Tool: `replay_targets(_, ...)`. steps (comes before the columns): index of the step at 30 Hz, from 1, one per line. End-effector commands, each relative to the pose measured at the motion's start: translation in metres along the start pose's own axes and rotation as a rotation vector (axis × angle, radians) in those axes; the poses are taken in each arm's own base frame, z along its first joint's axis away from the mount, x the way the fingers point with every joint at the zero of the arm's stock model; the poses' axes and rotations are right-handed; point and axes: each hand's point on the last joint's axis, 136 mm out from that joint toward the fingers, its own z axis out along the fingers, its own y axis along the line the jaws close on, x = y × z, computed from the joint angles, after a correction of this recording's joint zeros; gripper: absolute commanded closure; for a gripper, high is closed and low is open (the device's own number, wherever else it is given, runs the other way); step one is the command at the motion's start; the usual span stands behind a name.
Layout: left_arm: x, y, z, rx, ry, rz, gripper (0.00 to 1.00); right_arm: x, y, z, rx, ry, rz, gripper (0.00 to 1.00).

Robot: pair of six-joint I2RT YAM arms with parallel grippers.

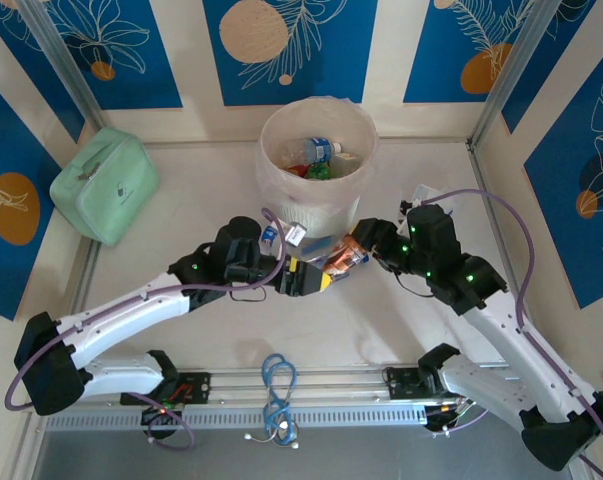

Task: Put the plastic bottles in the bin

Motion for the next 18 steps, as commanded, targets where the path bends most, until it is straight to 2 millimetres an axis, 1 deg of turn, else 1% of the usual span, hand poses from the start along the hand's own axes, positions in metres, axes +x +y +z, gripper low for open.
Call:
replay_targets(1,-0.009,-0.02,0.0,0.055,-0.009,0.061,0.23,-0.009,0.021,-0.007,-0.061,-0.031,0.002,0.46)
replay_targets(7,-0.009,-0.018,0.002,0.046,-0.002,0.067,0.26,-0.008,0.029,-0.008,-0.078,-0.03,-0.003,0.46)
replay_targets(15,-0.011,-0.02,0.003,0.053,-0.003,0.08,0.32,-0.004,0.031,-0.004,-0.082,-0.015,0.001,0.46)
replay_targets(18,-0.012,-0.021,0.003,0.057,-0.005,0.082,0.37,-0.002,0.032,-0.002,-0.083,-0.007,0.008,0.46)
